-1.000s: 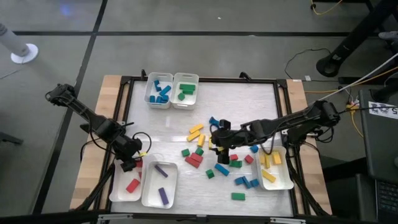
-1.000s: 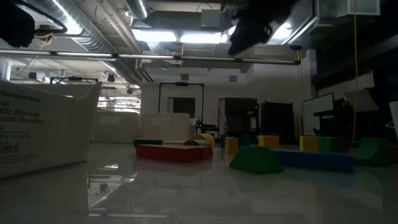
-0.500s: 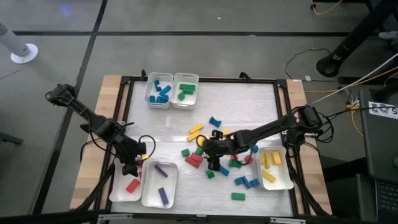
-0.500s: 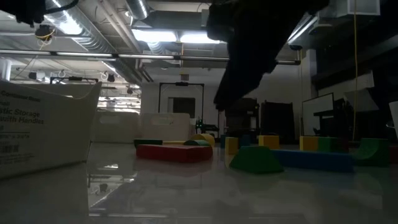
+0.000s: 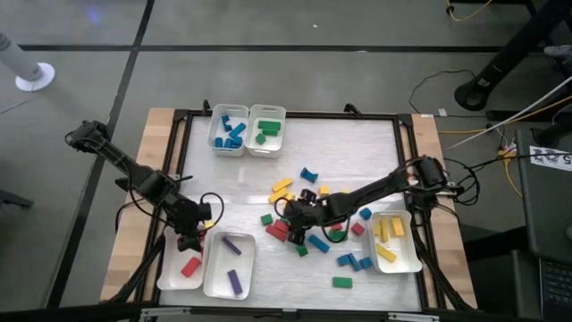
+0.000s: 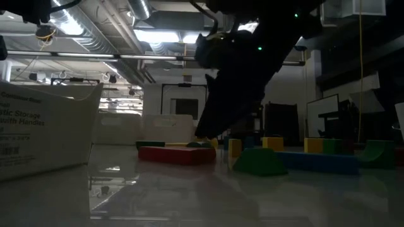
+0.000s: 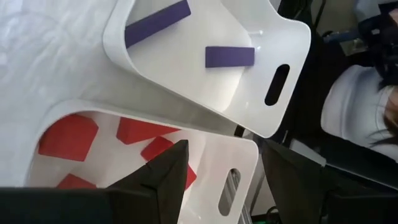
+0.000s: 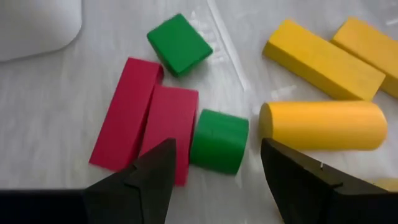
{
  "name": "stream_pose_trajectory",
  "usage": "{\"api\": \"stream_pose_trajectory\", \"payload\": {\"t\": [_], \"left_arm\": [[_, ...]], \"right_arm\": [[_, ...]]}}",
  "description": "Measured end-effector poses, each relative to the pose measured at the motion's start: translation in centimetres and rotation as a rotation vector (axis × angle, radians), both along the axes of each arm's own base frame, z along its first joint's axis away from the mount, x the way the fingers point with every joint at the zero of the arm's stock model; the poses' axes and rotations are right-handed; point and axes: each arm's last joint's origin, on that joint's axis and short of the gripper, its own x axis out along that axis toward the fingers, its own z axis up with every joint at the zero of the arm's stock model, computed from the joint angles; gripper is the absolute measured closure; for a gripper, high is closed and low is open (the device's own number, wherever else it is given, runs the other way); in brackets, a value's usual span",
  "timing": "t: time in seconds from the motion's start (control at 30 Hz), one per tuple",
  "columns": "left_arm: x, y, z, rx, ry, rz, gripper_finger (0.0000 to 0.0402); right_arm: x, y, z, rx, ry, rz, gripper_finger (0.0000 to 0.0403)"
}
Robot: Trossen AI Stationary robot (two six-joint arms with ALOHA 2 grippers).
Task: Sort blocks
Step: Put the green block into the top right white bin
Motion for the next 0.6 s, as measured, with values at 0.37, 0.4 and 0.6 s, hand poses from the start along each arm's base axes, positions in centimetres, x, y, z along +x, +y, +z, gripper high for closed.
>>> {"api": "stream_pose_trajectory", "payload": {"t": [0.37,0.4,0.6], "left_arm": [[0.03,0.03,-0.02,0.039,-0.046,-0.045,0.0210],[0.04,0.04,-0.02,0.041,-0.048,-0.045,0.0210],[0.11,0.12,-0.04,0.066,-0.062,-0.022,0.0210]], "right_arm": [[0.15,-0.16,-1.01,-0.045,0.007,-0.061,0.0171],[0.15,-0.17,-1.00,-0.048,0.006,-0.063,0.0171],[0.24,-0.59,-1.00,-0.056,0.005,-0.079,0.0171]]}}
